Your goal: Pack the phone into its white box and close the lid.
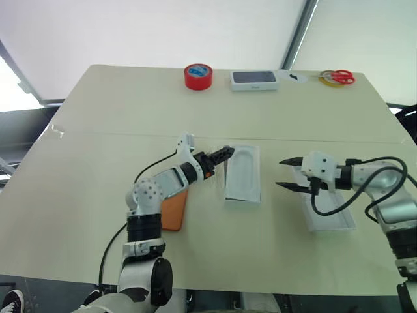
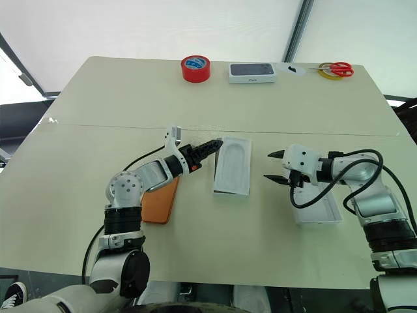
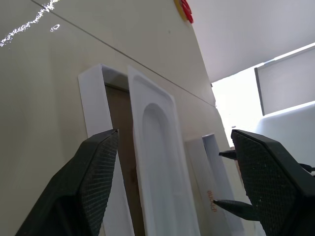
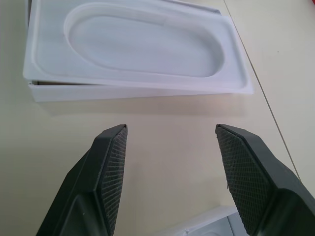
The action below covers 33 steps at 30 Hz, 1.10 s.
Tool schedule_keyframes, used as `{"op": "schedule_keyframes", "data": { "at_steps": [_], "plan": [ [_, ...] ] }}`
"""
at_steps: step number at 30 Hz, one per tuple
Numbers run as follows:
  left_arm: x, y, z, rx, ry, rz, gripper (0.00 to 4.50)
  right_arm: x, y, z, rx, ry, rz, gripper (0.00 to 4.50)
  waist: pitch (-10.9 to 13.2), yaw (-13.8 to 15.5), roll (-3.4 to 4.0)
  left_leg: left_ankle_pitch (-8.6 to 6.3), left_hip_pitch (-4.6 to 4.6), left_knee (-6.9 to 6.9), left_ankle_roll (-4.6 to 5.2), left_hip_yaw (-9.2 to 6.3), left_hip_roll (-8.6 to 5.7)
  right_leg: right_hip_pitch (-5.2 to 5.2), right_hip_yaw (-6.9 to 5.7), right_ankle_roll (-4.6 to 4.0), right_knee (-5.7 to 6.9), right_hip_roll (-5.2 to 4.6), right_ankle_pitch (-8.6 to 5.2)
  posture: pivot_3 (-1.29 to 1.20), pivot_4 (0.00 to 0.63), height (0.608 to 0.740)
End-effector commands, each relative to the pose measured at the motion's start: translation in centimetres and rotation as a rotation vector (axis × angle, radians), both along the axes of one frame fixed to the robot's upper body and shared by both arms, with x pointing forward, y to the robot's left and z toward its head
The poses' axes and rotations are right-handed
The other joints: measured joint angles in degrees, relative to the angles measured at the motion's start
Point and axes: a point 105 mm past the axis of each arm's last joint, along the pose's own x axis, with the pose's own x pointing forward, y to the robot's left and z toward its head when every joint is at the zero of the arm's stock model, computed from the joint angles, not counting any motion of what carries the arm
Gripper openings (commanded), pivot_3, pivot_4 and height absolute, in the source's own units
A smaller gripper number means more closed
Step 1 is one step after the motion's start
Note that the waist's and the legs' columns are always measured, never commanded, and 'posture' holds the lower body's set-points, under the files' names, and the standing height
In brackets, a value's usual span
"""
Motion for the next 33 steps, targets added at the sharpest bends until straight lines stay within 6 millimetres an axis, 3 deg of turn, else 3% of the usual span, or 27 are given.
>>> {"op": "schedule_keyframes", "data": {
  "at_steps": [1, 7, 10, 14, 19, 25, 28, 33],
  "plan": [
    [-0.2, -0.4, 1.4, 0.024, -0.068, -0.033, 3.56, 0.5, 0.6, 1.6, 0.037, -0.061, 0.010, 3.00, 0.0, 0.0, 0.00, 0.00, 0.00, 0.00, 0.00, 0.00, 0.00, 0.00, 0.00, 0.00, 0.00, 0.00, 0.00, 0.00, 0.150, 0.730],
    [-1.6, 0.2, 3.0, 0.076, -0.205, -0.075, 3.56, 0.9, 2.3, 2.6, 0.114, -0.080, 0.039, 3.00, 0.0, -0.1, 0.01, 0.01, 0.00, -0.01, -0.02, 0.00, 0.00, 0.00, 0.00, 0.00, 0.00, 0.01, 0.00, 0.00, 0.150, 0.730],
    [-2.2, 2.1, 4.1, 0.192, -0.409, -0.057, 3.62, 1.6, 3.6, 2.9, 0.138, -0.112, 0.047, 2.11, 0.0, -0.2, 0.02, 0.03, 0.00, -0.05, -0.06, -0.01, 0.02, -0.01, 0.00, 0.00, -0.03, 0.04, 0.00, 0.00, 0.150, 0.730],
    [-2.6, 5.5, 4.4, 0.340, -0.625, -0.026, 3.62, 2.8, 5.5, 2.4, 0.105, -0.161, 0.058, 0.02, 0.0, -0.9, 0.06, 0.09, 0.02, -0.16, -0.16, 0.01, 0.06, -0.07, 0.01, -0.02, -0.03, 0.10, 0.00, 0.00, 0.150, 0.730],
    [-3.1, 9.3, 4.7, 0.490, -0.811, 0.022, 3.62, 4.8, 7.4, 1.2, 0.046, -0.216, 0.015, 0.02, 0.0, -0.8, 0.04, 0.08, -0.01, -0.15, -0.16, 0.01, 0.03, -0.07, 0.01, -0.02, -0.06, 0.04, -0.01, 0.00, 0.150, 0.730],
    [-3.3, 13.4, 3.4, 0.656, -0.860, 0.054, 3.62, 4.6, 8.8, -0.6, -0.097, -0.223, 0.103, 0.02, 0.0, -1.3, 0.06, 0.08, -0.03, -0.20, -0.15, 0.02, 0.04, -0.14, 0.01, -0.03, -0.05, 0.01, -0.01, 0.00, 0.150, 0.730],
    [-3.5, 13.7, 3.1, 0.655, -0.856, 0.054, 3.62, 4.4, 9.1, -1.3, -0.145, -0.210, 0.145, 0.02, 0.0, -1.3, 0.06, 0.07, -0.04, -0.21, -0.13, 0.01, 0.04, -0.16, 0.02, -0.03, -0.04, 0.00, -0.01, 0.00, 0.150, 0.730],
    [-3.7, 13.5, 3.2, 0.655, -0.868, 0.075, 3.62, 2.2, 11.1, -2.1, -0.136, -0.139, 0.288, 0.02, 0.0, -1.4, 0.06, 0.05, -0.04, -0.21, -0.09, 0.00, 0.05, -0.16, 0.02, -0.03, -0.03, -0.03, -0.01, 0.00, 0.150, 0.730]
  ]
}}
